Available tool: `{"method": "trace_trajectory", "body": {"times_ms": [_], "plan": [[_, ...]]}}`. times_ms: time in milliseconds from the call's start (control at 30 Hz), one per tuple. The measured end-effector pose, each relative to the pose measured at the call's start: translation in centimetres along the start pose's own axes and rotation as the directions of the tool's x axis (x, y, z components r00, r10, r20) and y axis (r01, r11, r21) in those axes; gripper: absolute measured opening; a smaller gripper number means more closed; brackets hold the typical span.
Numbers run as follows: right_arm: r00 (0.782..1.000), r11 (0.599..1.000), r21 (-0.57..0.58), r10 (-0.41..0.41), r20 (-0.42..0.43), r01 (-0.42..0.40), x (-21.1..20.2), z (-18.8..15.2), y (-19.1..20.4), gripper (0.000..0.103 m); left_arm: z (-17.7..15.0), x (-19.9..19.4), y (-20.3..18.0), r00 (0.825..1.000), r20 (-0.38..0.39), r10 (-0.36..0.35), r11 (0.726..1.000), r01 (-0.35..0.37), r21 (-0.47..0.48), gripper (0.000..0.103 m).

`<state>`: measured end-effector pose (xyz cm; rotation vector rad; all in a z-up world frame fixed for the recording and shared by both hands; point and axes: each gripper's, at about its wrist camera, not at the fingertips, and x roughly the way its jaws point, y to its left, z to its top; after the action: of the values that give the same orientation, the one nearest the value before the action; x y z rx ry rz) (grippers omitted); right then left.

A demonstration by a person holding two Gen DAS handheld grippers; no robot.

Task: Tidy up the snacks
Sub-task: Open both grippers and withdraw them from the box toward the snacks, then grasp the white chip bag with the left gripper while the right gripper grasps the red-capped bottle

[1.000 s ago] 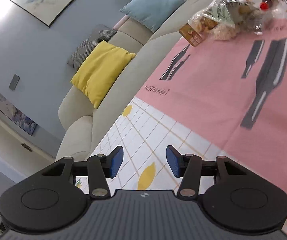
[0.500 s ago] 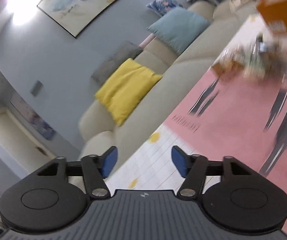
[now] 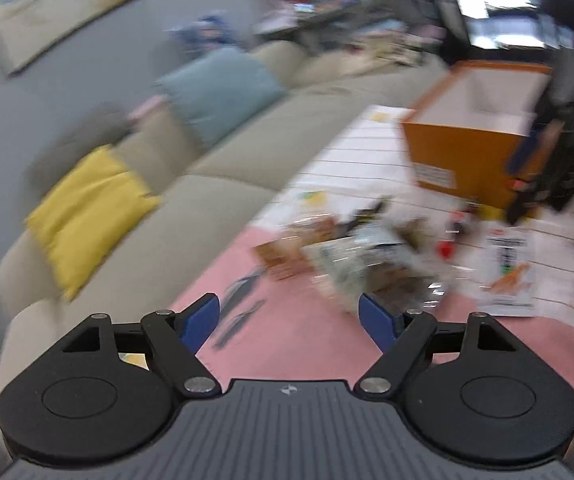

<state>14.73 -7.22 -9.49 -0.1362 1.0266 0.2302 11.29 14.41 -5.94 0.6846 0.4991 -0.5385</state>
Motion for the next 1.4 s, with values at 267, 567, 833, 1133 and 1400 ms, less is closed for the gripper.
{"method": "trace_trajectory", "body": {"times_ms": [267,567,833,1133,1400], "plan": [[0.998,0.994,-0.094,0.057,-0.023,-0.059,3.2,1.0,-1.4,0.061,3.5,5.7,-4.8,0.987,-0.08,-0.139,0.915,0.159,0.371,0.093],[0.997,0.978,-0.195,0.071,-0.03,-0.075,6.5,1.4,-2.0,0.06,5.7,12.3,-6.5,0.957,-0.246,-0.156,0.802,0.268,0.534,0.093],[0.998,0.959,-0.281,-0.029,0.062,0.045,8.5,0.7,-1.8,0.06,5.3,16.7,-7.5,0.905,-0.397,-0.151,0.682,0.386,0.62,0.093],[0.985,0.912,-0.384,-0.091,0.146,0.141,9.9,-0.7,-1.1,0.059,4.8,18.6,-8.2,0.881,-0.447,-0.154,0.73,0.406,0.55,0.084],[0.984,0.901,-0.405,-0.104,0.143,0.154,11.1,-1.9,-1.2,0.052,5.5,18.4,-6.0,0.866,-0.471,-0.165,0.904,0.324,0.28,0.059]]}}
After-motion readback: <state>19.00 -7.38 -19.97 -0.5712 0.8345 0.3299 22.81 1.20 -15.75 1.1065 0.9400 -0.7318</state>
